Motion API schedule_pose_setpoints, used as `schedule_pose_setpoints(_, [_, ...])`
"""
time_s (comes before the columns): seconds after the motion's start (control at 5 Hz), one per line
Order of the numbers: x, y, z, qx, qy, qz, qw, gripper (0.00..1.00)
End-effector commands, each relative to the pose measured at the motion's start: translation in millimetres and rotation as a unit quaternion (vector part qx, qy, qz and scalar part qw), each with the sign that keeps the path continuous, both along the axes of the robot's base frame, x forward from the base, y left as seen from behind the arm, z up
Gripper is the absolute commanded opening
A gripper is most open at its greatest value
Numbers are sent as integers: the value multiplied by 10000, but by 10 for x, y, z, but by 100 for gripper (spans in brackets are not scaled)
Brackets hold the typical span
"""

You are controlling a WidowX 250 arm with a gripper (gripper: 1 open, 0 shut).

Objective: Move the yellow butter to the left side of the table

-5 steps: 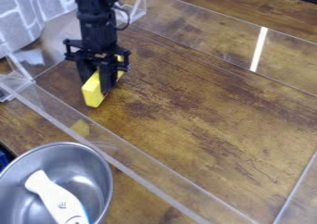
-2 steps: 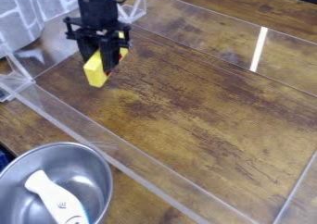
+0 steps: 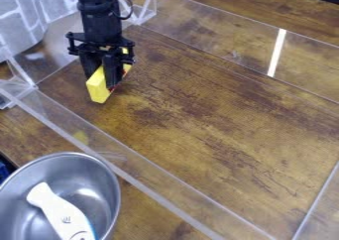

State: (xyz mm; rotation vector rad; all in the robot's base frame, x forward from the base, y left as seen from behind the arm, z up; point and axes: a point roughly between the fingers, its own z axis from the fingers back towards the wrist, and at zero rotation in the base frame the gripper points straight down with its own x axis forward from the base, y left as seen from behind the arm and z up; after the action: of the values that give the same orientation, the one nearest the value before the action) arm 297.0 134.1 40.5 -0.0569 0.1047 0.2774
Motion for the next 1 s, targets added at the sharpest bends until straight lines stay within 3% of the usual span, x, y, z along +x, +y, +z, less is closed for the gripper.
schedule_pose_setpoints(0.0, [72, 136, 126, 120, -273, 117, 9995, 0])
schedule_pose_setpoints(0.2, [77, 162, 84, 113, -245, 146, 9995, 0])
schedule_pose_setpoints(0.4, [74, 182, 83, 112, -225, 171, 9995, 100])
schedule_pose_setpoints(0.6, [73, 191, 96, 101, -209, 182, 9996, 100])
schedule_pose_setpoints(0.8, [86, 194, 305, 77, -384, 184, 9991, 100])
